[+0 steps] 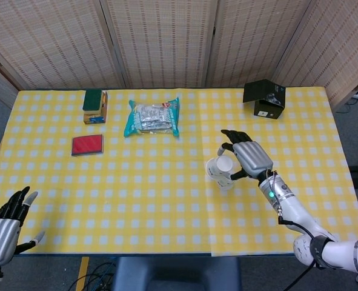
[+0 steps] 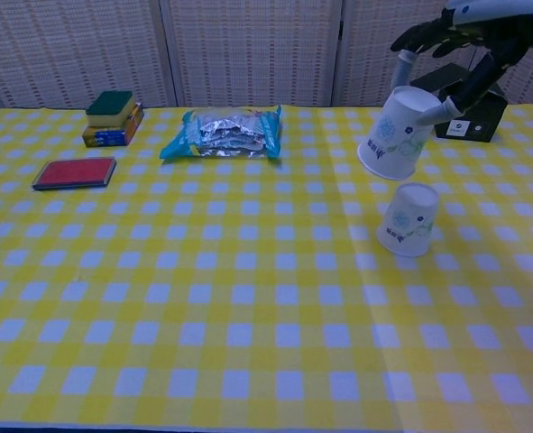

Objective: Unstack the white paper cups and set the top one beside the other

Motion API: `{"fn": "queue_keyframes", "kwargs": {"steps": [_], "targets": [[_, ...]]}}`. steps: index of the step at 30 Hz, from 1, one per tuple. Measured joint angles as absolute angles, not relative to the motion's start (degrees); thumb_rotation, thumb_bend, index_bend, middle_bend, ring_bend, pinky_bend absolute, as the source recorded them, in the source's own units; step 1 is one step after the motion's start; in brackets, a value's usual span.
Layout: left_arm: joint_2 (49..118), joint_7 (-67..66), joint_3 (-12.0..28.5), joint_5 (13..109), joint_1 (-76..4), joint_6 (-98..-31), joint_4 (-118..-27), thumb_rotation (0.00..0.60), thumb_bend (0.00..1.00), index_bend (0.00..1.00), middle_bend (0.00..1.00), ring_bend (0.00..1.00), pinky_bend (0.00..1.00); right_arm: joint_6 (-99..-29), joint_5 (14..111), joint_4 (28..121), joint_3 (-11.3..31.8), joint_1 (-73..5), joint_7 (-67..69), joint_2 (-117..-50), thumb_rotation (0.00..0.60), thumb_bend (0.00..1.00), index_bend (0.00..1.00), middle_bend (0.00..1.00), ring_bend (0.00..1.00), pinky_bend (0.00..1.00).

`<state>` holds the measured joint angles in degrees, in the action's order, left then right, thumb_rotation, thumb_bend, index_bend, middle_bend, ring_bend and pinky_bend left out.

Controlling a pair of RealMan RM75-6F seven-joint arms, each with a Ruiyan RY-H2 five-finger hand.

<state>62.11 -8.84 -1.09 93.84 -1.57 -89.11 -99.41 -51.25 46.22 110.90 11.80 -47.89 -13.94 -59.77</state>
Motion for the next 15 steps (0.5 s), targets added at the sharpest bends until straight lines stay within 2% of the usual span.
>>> {"fn": "queue_keyframes", "kwargs": {"steps": [7, 15], "targets": [[61.59, -7.8, -1.23, 94.23, -1.3, -89.8, -99.58, 0.49, 0.26, 0.03, 0.0, 0.0, 0.23, -50.76, 43.83, 109.04, 11.65, -50.36, -16.28, -63.88, 0.6, 0.26, 0.5, 0.03, 0.0, 0.0], [60.91, -6.35, -1.69, 95.26, -1.16, -90.22, -99.59, 0.488, 0.26, 0.03, 0.0, 0.0, 0.23, -49.03, 39.36, 100.77, 10.26, -53.55, -18.77, -72.01, 0.6, 0.27, 0.49, 0.03, 0.0, 0.0]]}}
